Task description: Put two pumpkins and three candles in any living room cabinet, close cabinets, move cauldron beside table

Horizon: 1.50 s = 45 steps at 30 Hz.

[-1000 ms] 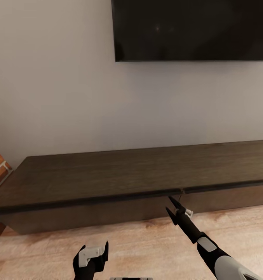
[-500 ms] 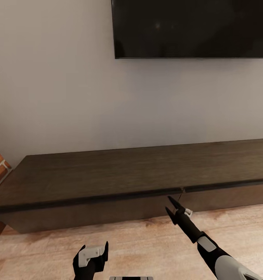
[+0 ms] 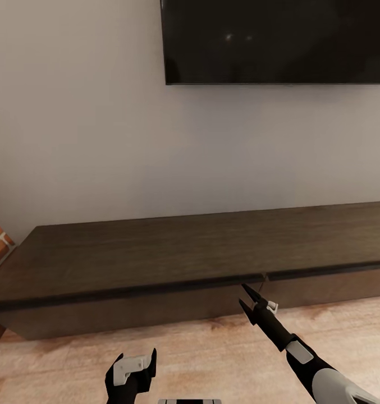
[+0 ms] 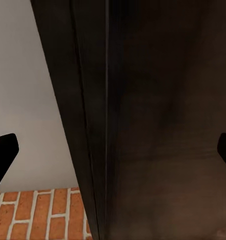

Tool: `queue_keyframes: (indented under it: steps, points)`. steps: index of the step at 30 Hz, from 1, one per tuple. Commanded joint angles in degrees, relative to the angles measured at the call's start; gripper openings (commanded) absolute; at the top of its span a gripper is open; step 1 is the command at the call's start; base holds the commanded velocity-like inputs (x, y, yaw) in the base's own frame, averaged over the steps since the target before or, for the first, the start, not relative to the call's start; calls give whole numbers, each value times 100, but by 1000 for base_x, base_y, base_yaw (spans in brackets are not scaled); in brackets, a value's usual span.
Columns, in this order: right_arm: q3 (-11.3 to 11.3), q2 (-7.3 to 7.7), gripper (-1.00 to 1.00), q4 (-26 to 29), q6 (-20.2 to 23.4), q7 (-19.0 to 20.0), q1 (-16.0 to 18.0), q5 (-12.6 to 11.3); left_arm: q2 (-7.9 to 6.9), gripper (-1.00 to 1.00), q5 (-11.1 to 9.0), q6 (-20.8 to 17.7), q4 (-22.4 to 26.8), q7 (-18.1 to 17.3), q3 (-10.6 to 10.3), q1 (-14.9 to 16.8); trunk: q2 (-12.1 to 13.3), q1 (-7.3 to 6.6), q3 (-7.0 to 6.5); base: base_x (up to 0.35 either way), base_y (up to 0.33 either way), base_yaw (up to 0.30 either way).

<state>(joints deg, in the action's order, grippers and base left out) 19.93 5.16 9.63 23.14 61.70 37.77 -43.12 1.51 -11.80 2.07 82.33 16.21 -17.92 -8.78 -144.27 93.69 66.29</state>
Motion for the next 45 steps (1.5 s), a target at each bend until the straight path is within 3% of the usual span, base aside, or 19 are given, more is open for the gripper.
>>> queue_keyframes:
  steps: [1, 45]
  points:
    - [-14, 2, 100, -3, 50, 8, 2, -47, -1, 100, -59, 22, 3, 23, -10, 0, -1, -1, 4, 23, 0, 0]
    - [-182, 2, 100, 5, 50, 8, 2, -39, -1, 100, -59, 22, -14, 31, -10, 0, -1, -1, 4, 27, 22, 0]
